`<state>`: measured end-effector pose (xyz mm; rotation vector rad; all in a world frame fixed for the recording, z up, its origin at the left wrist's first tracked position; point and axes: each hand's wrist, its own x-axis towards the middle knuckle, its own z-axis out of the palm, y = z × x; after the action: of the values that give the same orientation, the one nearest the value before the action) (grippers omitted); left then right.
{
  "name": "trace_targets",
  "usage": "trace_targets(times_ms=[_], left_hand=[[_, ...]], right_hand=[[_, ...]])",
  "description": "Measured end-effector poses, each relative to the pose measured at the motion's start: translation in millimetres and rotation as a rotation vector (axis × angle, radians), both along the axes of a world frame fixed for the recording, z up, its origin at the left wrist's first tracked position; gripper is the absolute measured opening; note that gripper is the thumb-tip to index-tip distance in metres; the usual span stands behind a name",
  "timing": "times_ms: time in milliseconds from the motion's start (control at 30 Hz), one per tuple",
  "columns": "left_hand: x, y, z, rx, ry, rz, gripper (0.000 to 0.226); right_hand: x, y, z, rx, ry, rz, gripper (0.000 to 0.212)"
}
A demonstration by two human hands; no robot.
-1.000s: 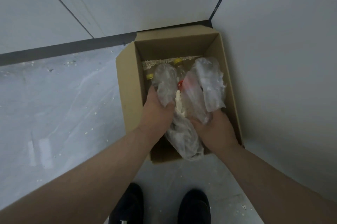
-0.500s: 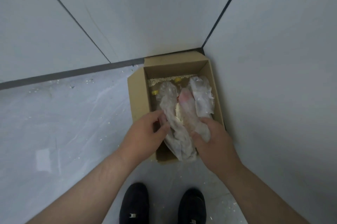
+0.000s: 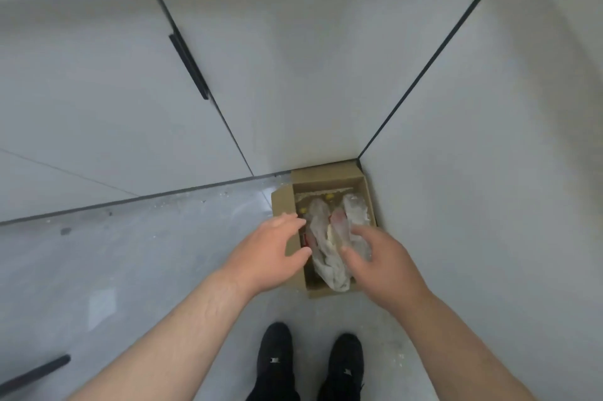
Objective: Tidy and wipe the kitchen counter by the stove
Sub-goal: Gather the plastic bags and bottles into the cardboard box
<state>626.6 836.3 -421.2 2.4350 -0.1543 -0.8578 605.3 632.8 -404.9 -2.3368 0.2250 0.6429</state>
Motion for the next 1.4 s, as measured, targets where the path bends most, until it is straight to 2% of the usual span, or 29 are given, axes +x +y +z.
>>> trace_targets(times_ms=[167, 400, 567, 767, 833, 900, 1100, 1267, 1400], left_hand=[[-6, 19, 87, 0.003, -0.003, -0.029, 0.061], [-31, 25, 207, 0.016, -0.067, -0.163, 0.058], [-48, 7, 273, 0.009, -0.143, -0.349, 0.052], [-77, -27, 333, -0.019, -0.236, -0.423, 0.050], [-89, -44, 352, -0.032, -0.284, -0.456, 0.047], [-106, -62, 373, -0.050, -0.319, -0.486, 0.044], [-183, -124, 428, -0.062, -0.425, -0.640, 0.055], [-273, -185, 474, -0.166, -0.477, -0.785, 0.051], [-346, -231, 497, -0.283, -0.550, -0.923, 0.045]], right_hand=[[-16, 6, 91, -0.068, -0.029, 0.028, 0.050], [-66, 7, 210, -0.205, -0.129, 0.172, 0.047], [-111, -7, 264, -0.231, -0.176, 0.103, 0.051], [-166, -32, 327, -0.199, -0.165, 0.040, 0.059], [-185, -42, 354, -0.217, -0.198, 0.028, 0.056], [-209, -56, 381, -0.217, -0.218, -0.029, 0.052], [-323, -104, 425, -0.254, -0.312, -0.237, 0.066], [-446, -138, 456, -0.330, -0.389, -0.481, 0.063], [-548, -154, 468, -0.414, -0.377, -0.626, 0.064]])
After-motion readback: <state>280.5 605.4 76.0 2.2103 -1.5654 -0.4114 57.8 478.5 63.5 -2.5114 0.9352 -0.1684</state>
